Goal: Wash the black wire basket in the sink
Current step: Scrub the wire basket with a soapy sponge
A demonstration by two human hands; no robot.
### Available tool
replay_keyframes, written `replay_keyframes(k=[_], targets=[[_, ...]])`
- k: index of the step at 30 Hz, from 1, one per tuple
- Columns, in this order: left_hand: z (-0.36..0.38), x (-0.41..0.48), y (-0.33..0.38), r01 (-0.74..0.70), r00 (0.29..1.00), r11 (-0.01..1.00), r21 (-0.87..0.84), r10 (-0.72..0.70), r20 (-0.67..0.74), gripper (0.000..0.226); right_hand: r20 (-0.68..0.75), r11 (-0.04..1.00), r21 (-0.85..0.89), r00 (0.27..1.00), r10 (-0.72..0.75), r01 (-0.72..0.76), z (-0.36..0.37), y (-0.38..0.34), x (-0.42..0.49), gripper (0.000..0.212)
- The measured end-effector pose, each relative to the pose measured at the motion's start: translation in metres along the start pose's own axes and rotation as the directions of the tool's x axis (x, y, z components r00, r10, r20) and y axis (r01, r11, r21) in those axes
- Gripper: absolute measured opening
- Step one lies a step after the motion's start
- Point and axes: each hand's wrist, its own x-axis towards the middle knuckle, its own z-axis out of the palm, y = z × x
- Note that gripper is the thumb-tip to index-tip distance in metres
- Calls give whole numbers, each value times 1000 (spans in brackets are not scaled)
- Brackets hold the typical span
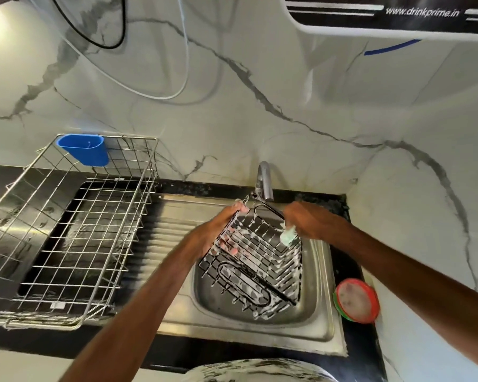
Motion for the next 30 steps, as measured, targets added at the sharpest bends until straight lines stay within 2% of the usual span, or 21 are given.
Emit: replay_keyframes(k=[2, 3, 5, 6, 8, 9, 10, 12, 13, 16, 18, 19, 21, 23, 25, 26, 28, 30], targets=[[7, 10, -2, 99, 990, 995, -15, -100, -97, 57, 65, 999, -39, 998, -20, 23, -2, -2, 7, 17], [5, 30, -29, 103, 990, 991, -86, -110, -83, 57, 88, 998, -52, 996, -18, 23, -5, -7, 9, 16], [-2, 48, -63, 108, 991, 975, -195, -122, -58, 56, 57, 998, -58, 998, -22, 25, -10, -20, 15, 12], [1, 45, -67, 130, 990, 971, -198, -139, -30, 56, -1, 999, -39, 999, -35, 35, -12, -27, 20, 14], [4, 24, -35, 187, 981, 976, -108, -191, -31, 67, -147, 997, 14, 986, -78, 81, -14, -35, 30, 19], [9, 4, -2, 244, 964, 963, -113, -254, -83, 72, -192, 994, 7, 976, -106, 110, -15, -40, 34, 19], [19, -21, 41, 296, 944, 943, -154, -313, -100, 73, -201, 991, -23, 971, -130, 128, -15, -42, 36, 18], [23, -29, 54, 382, 919, 901, -204, -394, -25, 67, -177, 985, -96, 972, -156, 141, -11, -48, 36, 18], [25, -34, 65, 381, 918, 904, -193, -395, -35, 65, -163, 981, -137, 973, -161, 139, -7, -50, 34, 18], [14, -31, 58, 223, 966, 948, -228, -247, -83, 65, -154, 988, -136, 983, -96, 75, 3, -51, 22, 16], [2, 17, -34, 189, 968, 919, -346, -233, -90, 58, -67, 987, -153, 996, -54, 43, 4, -52, 16, 16], [-2, 19, -35, 178, 975, 932, -315, -211, -73, 57, -16, 984, -168, 998, -56, 53, 5, -52, 14, 17], [6, -11, 29, 217, 970, 966, -143, -229, -78, 53, 36, 989, -123, 996, -82, 86, 5, -52, 13, 22], [20, -26, 57, 286, 953, 943, -172, -299, -55, 52, -26, 989, -79, 991, -128, 125, 7, -54, 14, 22], [31, -35, 62, 364, 923, 910, -197, -381, -54, 64, -160, 988, -56, 975, -151, 144, 6, -59, 16, 20], [34, -36, 61, 366, 918, 895, -255, -392, -55, 68, -233, 989, -54, 961, -149, 140, 7, -61, 17, 18], [34, -21, 41, 316, 921, 873, -371, -377, -101, 63, -327, 986, -86, 931, -161, 141, 7, -64, 20, 13], [45, 8, -2, 316, 891, 867, -385, -411, -195, 75, -348, 985, -53, 922, -171, 163, 13, -63, 20, 12]])
